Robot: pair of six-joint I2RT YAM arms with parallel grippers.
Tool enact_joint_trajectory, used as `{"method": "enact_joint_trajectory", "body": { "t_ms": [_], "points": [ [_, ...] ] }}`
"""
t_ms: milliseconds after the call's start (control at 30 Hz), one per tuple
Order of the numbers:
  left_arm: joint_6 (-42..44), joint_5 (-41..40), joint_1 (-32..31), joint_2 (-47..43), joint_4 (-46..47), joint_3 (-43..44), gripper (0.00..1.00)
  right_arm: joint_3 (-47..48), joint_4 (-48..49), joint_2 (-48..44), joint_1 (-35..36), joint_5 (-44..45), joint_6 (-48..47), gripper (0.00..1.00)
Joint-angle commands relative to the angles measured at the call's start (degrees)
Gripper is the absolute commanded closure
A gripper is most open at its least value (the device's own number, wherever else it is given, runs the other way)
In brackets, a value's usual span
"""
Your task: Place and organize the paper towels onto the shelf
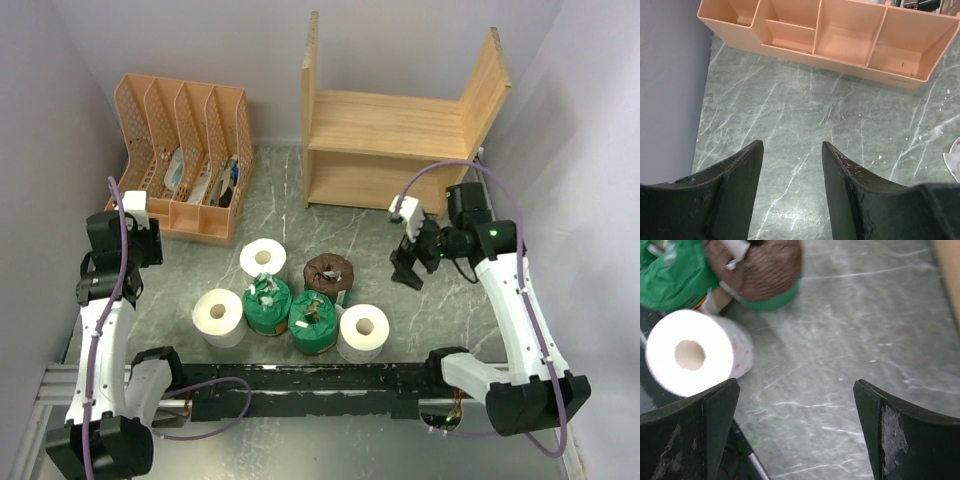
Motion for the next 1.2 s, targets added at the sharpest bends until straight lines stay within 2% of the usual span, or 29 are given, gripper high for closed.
{"method": "enact_joint_trajectory", "body": {
  "t_ms": [0,133,400,633,900,1167],
  "points": [
    [0.2,1.1,0.6,-1.5,0.6,-0.3,0.38,-3.4,0.0,-0.7,9.8,4.2,4.3,0.0],
    [0.0,0.9,0.7,-0.7,0.5,-0.2,0.38,-3.3,-0.3,2.3,21.2,9.0,8.0,0.01],
    [-0.3,0.3,0.8,0.1,0.3,0.2,0.39,-3.4,2.1,8.0,33.5,13.3,11.2,0.03],
    [-0.3,0.3,1.6,-0.3,0.6,-0.1,0.38,-8.1,2.9,8.0,35.5,16.7,10.7,0.03],
    [-0.1,0.5,1.6,-0.6,0.6,-0.1,0.38,-15.4,8.2,5.4,36.7,20.5,12.0,0.03],
    [0.0,0.6,1.7,-0.8,0.5,-0.1,0.39,-16.3,10.5,6.5,37.0,22.2,11.8,0.03]
  ]
}}
